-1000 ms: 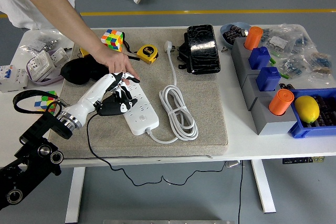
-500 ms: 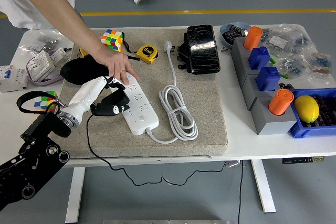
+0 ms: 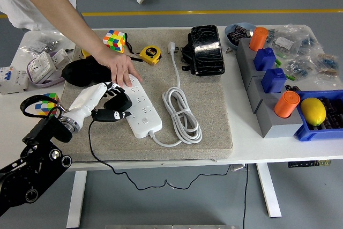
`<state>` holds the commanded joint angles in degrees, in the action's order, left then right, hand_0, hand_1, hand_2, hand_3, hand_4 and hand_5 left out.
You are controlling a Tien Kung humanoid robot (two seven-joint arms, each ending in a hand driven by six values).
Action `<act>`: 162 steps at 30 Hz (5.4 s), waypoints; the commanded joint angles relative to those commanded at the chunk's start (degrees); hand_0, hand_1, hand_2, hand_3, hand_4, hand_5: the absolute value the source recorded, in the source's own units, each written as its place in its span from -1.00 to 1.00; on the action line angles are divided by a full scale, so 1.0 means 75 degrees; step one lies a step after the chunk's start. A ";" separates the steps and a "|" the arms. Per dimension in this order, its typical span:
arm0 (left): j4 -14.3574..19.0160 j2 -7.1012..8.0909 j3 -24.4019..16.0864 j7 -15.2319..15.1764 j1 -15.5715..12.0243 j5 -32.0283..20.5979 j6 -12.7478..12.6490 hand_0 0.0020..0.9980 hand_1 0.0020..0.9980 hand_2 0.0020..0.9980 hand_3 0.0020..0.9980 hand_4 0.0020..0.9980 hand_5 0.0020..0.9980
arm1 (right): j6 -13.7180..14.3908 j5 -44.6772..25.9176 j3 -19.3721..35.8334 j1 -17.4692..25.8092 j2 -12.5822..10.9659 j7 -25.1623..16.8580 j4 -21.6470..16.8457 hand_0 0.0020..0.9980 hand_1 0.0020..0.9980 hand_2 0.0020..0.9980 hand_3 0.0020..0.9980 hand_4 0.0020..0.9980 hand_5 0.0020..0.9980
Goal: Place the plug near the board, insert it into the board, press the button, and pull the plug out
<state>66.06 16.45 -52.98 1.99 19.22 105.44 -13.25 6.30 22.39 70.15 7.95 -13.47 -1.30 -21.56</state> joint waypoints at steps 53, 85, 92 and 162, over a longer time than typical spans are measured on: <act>-0.0316 0.0355 -0.0673 -0.0654 -0.0100 0.0417 -0.0217 -0.44 -0.37 -0.33 0.06 0.30 -0.98 | 0.0004 0.0021 0.0052 0.0046 0.0032 -0.0003 -0.0003 0.11 0.29 0.21 0.05 0.80 -0.13; -0.0484 0.0391 -0.0678 -0.0878 -0.0374 0.0227 -0.0192 0.08 0.28 0.32 0.48 0.94 -0.38 | -0.0002 0.0015 -0.0001 0.0032 0.0005 0.0000 -0.0003 0.12 0.29 0.21 0.05 0.80 -0.14; -0.0343 0.0436 -0.0823 -0.0868 -0.0515 0.0310 -0.0138 0.17 0.39 0.47 0.55 1.00 -0.14 | -0.0004 0.0019 -0.0021 0.0046 -0.0001 -0.0003 -0.0012 0.12 0.29 0.21 0.05 0.80 -0.14; 0.0132 0.0136 -0.3848 -0.2019 -0.0941 -0.2991 -0.0456 -0.31 -0.11 0.03 0.18 0.68 -0.39 | 0.0047 -0.0120 -0.0377 -0.0234 -0.0107 -0.0002 0.0110 0.11 0.29 0.22 0.05 0.79 -0.12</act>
<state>67.05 17.47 -81.84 -13.15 12.16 83.01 -16.68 6.65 21.48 67.33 6.19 -14.27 -1.31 -20.74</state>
